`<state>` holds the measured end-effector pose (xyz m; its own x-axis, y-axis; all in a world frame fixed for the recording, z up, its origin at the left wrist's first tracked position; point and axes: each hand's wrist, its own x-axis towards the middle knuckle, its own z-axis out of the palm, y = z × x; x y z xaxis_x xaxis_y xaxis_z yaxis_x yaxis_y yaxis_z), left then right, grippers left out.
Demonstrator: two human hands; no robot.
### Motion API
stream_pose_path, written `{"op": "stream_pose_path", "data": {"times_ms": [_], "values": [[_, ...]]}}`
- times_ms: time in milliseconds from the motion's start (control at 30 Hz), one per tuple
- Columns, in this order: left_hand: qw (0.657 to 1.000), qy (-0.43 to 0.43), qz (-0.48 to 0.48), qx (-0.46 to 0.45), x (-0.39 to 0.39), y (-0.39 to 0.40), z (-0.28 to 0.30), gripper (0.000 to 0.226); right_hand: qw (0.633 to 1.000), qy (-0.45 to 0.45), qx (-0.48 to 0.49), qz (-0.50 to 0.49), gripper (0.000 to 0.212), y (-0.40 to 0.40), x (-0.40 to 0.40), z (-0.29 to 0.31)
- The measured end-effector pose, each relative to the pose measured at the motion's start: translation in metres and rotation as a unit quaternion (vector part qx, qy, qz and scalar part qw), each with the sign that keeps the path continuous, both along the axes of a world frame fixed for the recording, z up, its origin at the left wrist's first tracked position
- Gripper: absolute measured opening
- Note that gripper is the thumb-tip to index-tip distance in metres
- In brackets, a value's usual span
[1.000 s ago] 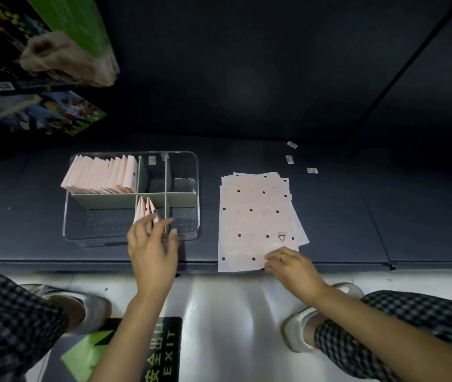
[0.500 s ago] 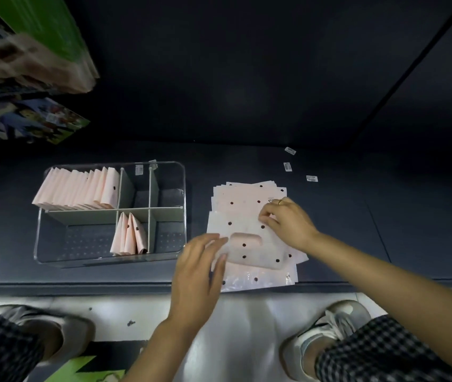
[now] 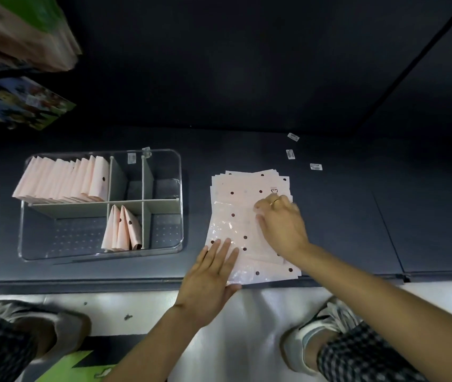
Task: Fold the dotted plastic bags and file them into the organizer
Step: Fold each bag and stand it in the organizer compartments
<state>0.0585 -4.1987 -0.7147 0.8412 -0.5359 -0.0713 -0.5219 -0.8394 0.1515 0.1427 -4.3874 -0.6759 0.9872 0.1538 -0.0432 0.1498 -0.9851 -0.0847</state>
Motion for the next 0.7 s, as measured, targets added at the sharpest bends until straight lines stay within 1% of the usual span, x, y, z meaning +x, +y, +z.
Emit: {"op": "stream_pose_path", "data": {"times_ms": [67,133,167,233,333,433,467,500,533,567,633,700], "values": [[1.000,0.020,0.010,0.005,0.002,-0.001,0.002,0.065,0.995,-0.024,0.019,0.098,0.026,0.013,-0.028,-0.002],[0.998,0.052,0.007,0.017,0.003,-0.003,0.001,0.074,0.984,-0.032,0.030,0.171,0.035,0.017,-0.058,-0.012],[0.998,0.063,-0.003,0.025,0.004,-0.002,-0.003,0.076,0.982,-0.023,0.016,0.185,0.042,0.015,-0.070,-0.017],[0.995,0.092,-0.009,0.037,0.005,0.002,-0.007,0.074,0.983,0.003,-0.024,0.180,0.051,0.000,-0.086,-0.022],[0.994,0.099,-0.023,0.047,0.007,0.005,-0.005,0.070,0.986,0.012,-0.078,0.149,0.060,-0.036,-0.102,-0.023],[0.992,0.113,-0.032,0.050,0.008,0.006,-0.001,0.066,0.985,0.002,-0.090,0.145,0.065,-0.051,-0.108,-0.019],[0.992,0.115,-0.030,0.049,0.008,0.006,0.000,0.065,0.987,0.000,-0.081,0.139,0.062,-0.050,-0.105,-0.015],[0.992,0.117,-0.024,0.046,0.008,0.006,0.001,0.065,0.990,-0.013,-0.059,0.129,0.051,-0.046,-0.102,-0.011],[0.992,0.119,-0.018,0.041,0.009,0.005,0.002,0.065,0.992,-0.034,-0.023,0.115,0.035,-0.041,-0.098,-0.006],[0.992,0.122,-0.013,0.038,0.009,0.004,0.003,0.064,0.994,-0.048,0.019,0.101,0.024,-0.034,-0.094,-0.004],[0.991,0.131,-0.007,0.033,0.010,0.003,0.004,0.063,0.994,-0.012,0.069,0.082,0.023,-0.022,-0.087,-0.005],[0.990,0.138,-0.001,0.033,0.010,0.002,0.005,0.062,0.994,0.021,0.077,0.071,0.019,-0.015,-0.085,-0.010]]}}
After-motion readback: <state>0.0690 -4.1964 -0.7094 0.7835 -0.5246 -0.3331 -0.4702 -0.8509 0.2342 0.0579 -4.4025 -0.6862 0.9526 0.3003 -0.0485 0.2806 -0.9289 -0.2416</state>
